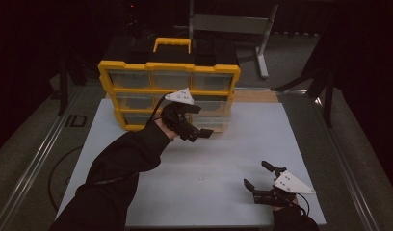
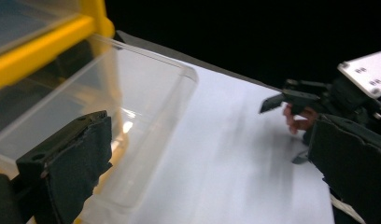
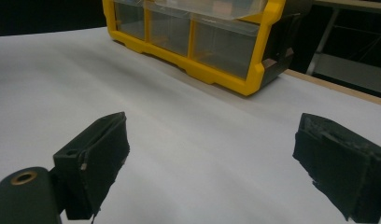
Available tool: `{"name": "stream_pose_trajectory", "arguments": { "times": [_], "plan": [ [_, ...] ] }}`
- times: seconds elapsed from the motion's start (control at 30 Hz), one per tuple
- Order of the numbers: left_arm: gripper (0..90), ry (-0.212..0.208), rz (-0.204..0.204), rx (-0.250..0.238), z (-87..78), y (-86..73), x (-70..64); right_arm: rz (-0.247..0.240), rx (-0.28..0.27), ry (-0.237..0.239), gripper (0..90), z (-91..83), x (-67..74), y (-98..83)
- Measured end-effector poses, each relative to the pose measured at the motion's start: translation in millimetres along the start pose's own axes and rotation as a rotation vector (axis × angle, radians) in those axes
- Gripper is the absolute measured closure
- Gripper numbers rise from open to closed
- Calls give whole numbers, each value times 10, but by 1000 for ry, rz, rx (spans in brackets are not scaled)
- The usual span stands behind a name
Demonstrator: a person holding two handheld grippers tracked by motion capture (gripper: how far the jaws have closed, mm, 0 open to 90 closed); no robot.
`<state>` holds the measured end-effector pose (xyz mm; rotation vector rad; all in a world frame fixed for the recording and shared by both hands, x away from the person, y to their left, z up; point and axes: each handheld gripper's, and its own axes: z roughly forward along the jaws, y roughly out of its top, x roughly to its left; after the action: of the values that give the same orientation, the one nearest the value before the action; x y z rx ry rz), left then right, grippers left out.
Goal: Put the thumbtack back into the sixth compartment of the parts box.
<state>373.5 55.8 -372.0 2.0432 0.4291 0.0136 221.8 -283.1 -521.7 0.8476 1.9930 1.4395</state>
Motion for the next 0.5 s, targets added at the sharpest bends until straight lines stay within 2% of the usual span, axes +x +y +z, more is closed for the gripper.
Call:
{"name": "stream_pose_trajectory", "arguments": {
  "times": [0.23,0.3,0.43,0.5],
  "plan": [
    [4,-28,26,-12,16,-125,-83,1,-1,0,99,-4,-3,1],
    [3,-26,46,4,24,-168,-142,1,1,0,99,-2,1,1],
    [3,-37,63,4,20,-187,-194,-2,1,-1,99,1,1,1],
    [3,-64,68,-2,33,-228,-266,-2,0,-1,99,3,0,-1]
  ]
}}
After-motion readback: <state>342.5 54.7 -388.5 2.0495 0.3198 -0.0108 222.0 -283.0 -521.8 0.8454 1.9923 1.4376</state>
